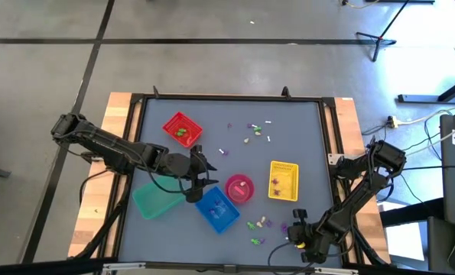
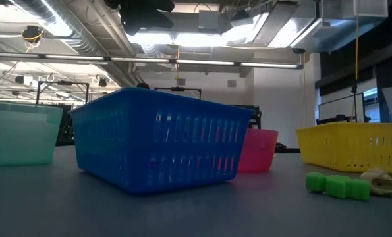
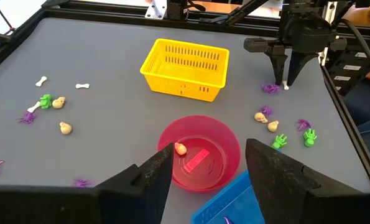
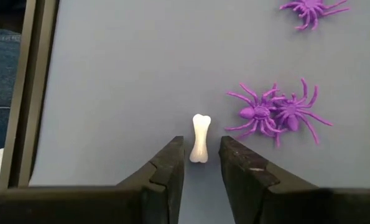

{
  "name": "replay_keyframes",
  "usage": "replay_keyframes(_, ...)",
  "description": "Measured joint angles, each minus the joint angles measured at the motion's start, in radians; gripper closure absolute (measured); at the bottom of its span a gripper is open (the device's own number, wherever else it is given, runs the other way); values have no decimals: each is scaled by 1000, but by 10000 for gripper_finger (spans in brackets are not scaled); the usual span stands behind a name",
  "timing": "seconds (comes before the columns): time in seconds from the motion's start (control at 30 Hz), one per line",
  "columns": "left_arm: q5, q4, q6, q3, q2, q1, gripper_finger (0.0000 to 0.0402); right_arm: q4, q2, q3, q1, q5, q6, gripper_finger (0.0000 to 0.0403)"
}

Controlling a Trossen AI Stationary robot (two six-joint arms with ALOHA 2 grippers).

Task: Sort Halloween decoration
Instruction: Put the white bone toy into the green bin

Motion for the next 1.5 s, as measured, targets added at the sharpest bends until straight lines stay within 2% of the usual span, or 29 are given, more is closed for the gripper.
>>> replay_keyframes(0.9, 0, 0, 0, 0, 0, 0, 217, 2, 0, 0, 0, -1, 0, 301)
replay_keyframes(1.0, 0, 0, 0, 0, 0, 0, 217, 2, 0, 0, 0, -1, 0, 312)
replay_keyframes(1.3, 0, 0, 0, 0, 0, 0, 217, 9, 0, 1, 0, -4, 0, 382)
replay_keyframes(1.5, 0, 0, 0, 0, 0, 0, 217, 9, 0, 2, 0, -2, 0, 392)
